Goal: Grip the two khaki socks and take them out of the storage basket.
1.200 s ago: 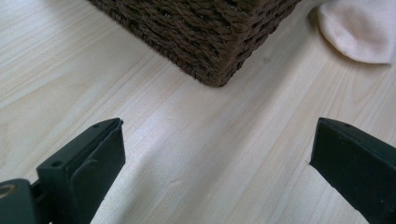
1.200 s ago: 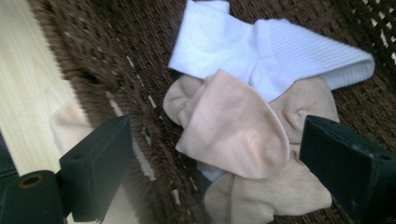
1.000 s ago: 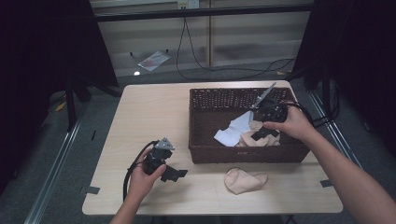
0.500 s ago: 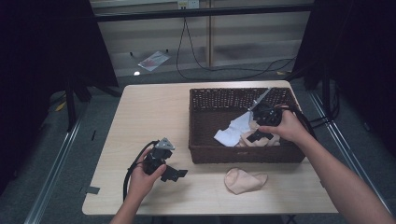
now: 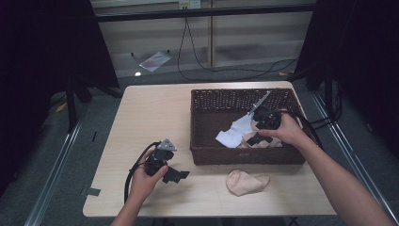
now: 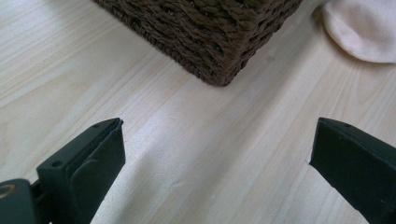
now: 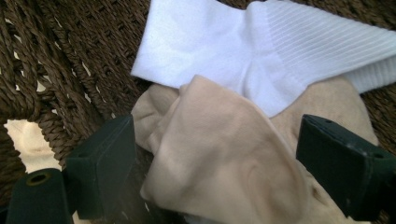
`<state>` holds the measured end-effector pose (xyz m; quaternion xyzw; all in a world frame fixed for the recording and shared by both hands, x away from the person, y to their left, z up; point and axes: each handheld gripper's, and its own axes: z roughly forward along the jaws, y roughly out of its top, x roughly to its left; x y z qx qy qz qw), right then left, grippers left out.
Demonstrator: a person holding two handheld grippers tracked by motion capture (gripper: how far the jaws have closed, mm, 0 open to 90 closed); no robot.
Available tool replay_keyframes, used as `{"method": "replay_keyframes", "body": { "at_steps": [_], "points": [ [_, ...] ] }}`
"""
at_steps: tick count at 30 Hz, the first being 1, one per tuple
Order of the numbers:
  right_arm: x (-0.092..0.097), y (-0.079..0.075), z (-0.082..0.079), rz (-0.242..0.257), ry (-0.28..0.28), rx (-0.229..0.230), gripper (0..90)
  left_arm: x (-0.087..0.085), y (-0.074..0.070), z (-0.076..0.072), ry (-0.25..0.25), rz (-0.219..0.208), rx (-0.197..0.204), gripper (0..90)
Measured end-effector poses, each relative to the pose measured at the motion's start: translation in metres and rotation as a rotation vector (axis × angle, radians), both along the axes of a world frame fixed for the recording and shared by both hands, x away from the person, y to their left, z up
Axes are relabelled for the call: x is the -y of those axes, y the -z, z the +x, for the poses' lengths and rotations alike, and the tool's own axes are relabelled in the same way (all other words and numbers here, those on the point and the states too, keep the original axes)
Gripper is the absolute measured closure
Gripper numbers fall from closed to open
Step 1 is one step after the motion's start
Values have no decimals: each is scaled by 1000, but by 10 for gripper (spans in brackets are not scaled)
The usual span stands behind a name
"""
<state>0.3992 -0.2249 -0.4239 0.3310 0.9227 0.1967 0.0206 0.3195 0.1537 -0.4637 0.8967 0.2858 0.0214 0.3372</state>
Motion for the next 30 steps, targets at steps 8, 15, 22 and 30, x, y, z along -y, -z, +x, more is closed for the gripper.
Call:
{"method": "replay_keyframes", "body": {
  "at_steps": [8,15,22,30],
  "points": [
    [-6,9,5,12,-20,-30,151,-1,0,2,13,11,-1,27],
    [-9,15,7,3,-47,-48,195,0,1,1,-8,-4,-3,27],
    [-12,23,6,-4,-92,-73,519,-2,0,2,-2,2,-3,27],
    [-10,20,5,-9,-101,-88,838,-3,-1,1,-16,-11,0,27]
  ]
}}
